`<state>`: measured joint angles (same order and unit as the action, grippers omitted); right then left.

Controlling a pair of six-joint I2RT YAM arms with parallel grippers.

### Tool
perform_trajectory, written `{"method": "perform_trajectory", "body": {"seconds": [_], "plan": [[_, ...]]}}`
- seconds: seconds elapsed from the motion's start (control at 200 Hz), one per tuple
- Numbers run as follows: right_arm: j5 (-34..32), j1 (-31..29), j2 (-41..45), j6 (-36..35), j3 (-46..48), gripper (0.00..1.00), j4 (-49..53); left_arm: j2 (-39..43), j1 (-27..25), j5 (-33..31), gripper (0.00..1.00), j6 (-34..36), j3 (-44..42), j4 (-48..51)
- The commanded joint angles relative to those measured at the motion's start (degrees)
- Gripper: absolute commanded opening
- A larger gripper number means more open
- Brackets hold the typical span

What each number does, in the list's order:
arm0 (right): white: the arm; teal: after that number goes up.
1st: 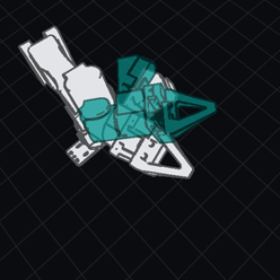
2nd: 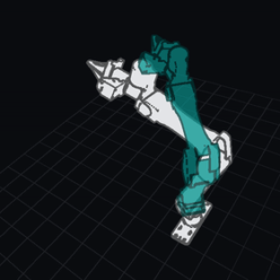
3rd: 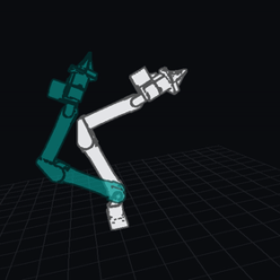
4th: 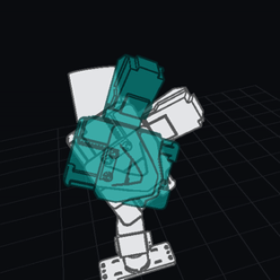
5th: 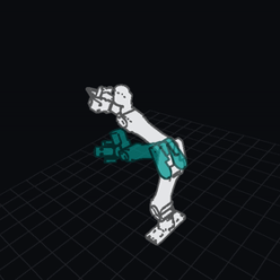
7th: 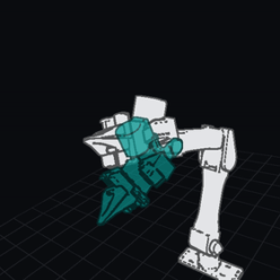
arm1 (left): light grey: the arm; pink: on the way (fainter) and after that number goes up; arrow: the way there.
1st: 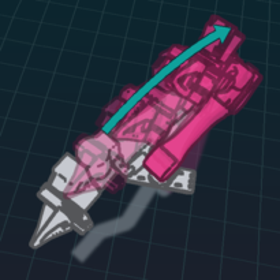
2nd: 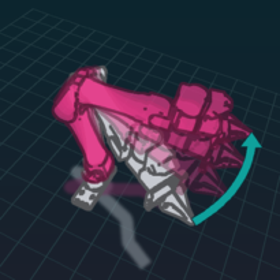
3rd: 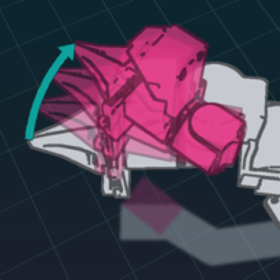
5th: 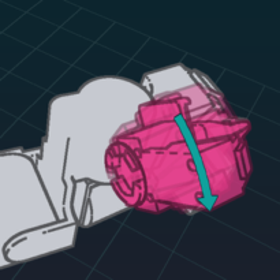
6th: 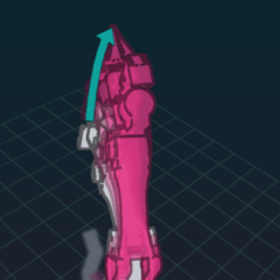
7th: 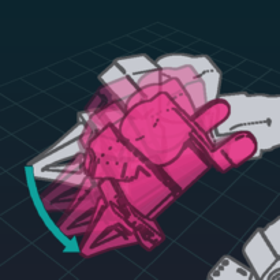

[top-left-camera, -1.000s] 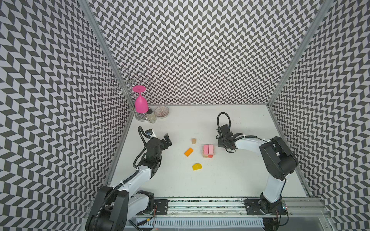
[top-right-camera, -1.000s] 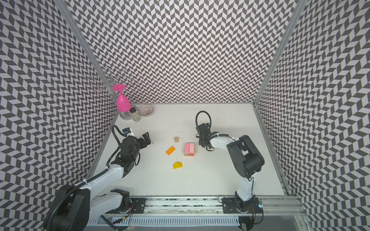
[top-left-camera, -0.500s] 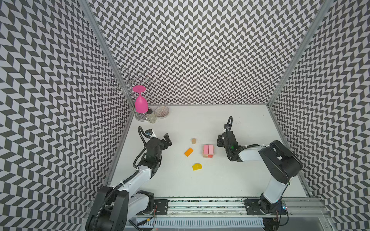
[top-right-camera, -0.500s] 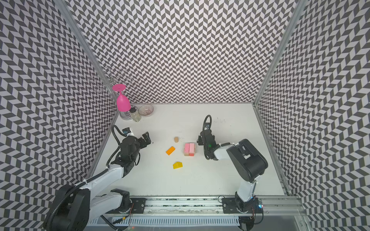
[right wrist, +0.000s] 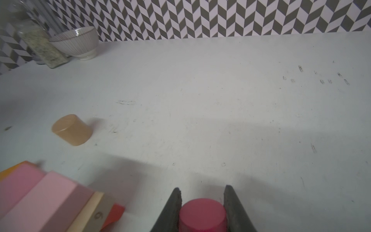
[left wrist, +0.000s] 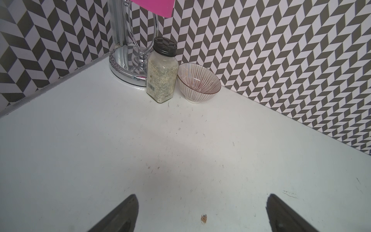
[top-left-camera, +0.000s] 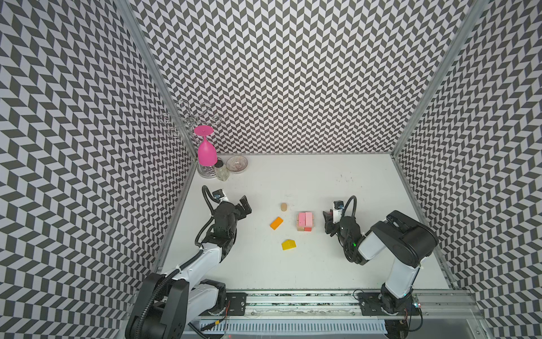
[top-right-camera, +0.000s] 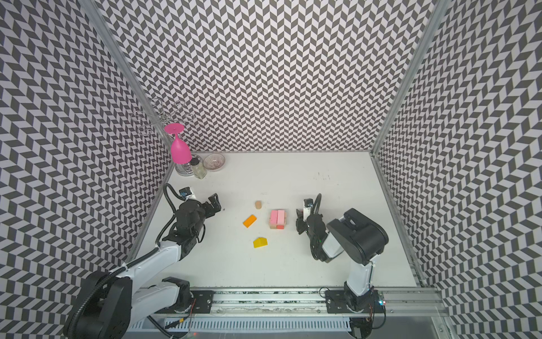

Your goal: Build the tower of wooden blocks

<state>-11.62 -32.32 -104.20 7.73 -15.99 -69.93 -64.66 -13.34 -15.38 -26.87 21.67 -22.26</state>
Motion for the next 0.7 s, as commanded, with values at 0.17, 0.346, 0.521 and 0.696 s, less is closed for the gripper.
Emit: {"method": "perform_trajectory", "body": {"seconds": [0.17, 0.346, 0.521, 0.696], "plan": [[3.9, -1.4, -9.6, -3.4, 10.4, 0.00, -36.8, 0.6, 0.0, -1.1, 1.00, -0.4, -0.1, -1.0], [5.0, -1.5, -13.9, -3.1, 9.0, 0.00, -38.1, 0.6, 0.1, -1.3, 1.00, -0.4, -0.1, -1.0], [3.9, -1.5, -14.1, -2.4, 9.4, 0.07, -38.2, 0.6, 0.1, -1.3, 1.00, -0.5, -0.1, -1.1], [3.8, -1.5, -13.6, -1.7, 10.4, 0.12, -38.1, 0.7, 0.1, -1.3, 1.00, -0.4, -0.1, -1.2]]}}
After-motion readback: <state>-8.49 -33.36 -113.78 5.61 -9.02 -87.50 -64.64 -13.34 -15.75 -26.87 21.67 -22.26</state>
